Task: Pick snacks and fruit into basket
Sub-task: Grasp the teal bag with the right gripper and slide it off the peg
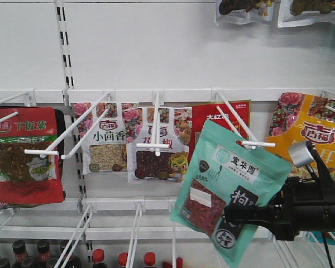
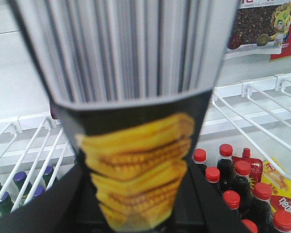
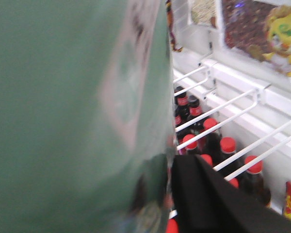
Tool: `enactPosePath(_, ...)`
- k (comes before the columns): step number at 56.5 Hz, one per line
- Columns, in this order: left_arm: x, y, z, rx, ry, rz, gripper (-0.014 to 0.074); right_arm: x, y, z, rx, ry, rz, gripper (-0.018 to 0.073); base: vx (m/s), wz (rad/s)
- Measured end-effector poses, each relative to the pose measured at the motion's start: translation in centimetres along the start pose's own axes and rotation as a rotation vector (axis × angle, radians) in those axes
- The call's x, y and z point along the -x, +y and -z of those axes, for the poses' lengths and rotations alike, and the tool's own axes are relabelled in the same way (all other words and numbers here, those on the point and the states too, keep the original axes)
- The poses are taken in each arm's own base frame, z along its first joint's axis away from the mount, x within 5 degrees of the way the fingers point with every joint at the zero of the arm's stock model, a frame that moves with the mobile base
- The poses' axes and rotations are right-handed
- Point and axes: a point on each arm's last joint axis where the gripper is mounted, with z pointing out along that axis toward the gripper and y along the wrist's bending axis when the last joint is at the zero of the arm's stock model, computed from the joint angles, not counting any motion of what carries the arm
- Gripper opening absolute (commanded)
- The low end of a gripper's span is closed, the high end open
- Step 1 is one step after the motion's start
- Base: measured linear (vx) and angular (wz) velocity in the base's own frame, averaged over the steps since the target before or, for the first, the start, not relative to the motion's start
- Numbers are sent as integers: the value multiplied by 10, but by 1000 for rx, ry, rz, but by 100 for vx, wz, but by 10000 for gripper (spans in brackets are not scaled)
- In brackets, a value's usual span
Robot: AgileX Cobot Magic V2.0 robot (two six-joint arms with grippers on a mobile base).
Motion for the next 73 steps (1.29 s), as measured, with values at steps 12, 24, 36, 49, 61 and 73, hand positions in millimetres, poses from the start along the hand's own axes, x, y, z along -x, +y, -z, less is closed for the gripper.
enactPosePath(12, 0, 0, 0, 0, 0, 0, 11, 4, -3, -1, -40, -41, -15, 447, 0, 0)
enactPosePath(24, 0, 0, 0, 0, 0, 0, 11, 5, -6, -2, -75, -48, -31, 169, 0, 0)
enactPosePath(36, 0, 0, 0, 0, 0, 0, 11, 5, -6, -2, -80, -52, -76, -14, 0, 0)
enactPosePath(49, 0, 0, 0, 0, 0, 0, 11, 5, 2, 3, -83, -12, -130, -11, 0, 0)
enactPosePath(61, 0, 0, 0, 0, 0, 0, 11, 11, 29, 17, -58, 51, -107, -8, 0, 0)
enactPosePath(73, 0, 0, 0, 0, 0, 0, 11, 15, 58, 34, -54, 109, -86, -8, 0, 0)
